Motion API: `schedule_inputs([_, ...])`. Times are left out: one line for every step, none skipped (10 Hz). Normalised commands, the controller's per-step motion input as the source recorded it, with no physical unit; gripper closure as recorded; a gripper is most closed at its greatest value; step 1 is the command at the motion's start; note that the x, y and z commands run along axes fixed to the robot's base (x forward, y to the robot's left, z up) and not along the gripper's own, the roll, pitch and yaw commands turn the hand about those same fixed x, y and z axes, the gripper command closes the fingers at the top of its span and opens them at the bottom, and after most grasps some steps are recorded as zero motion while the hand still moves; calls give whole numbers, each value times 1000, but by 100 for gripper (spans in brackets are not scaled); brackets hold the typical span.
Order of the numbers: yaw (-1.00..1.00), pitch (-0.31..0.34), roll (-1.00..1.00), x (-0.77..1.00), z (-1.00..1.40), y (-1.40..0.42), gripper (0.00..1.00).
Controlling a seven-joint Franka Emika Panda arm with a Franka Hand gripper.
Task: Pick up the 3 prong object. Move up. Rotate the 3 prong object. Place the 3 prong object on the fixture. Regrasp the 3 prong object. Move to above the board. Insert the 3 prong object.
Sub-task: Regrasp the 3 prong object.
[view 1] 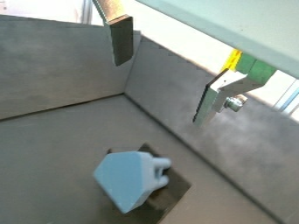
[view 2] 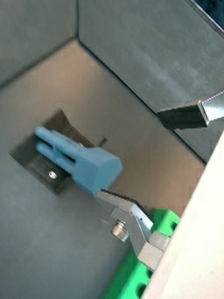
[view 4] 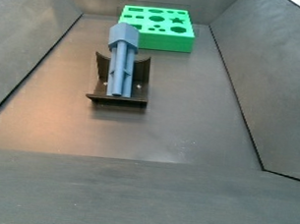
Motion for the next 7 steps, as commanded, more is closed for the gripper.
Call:
schedule_inputs([68,123,1000,105,-7,-42,0])
schedule_inputs([85,150,1000,112,-9,-46,0])
schedule_inputs([111,177,1000,116,-15,-47,0])
schedule_inputs([139,198,1000,118,-11,-51,0])
schedule_inputs([163,214,1000,118,-15,-51,0])
schedule_inputs([228,220,891,125,-16,-57,0])
schedule_inputs([242,204,772,127,-15,-58,0])
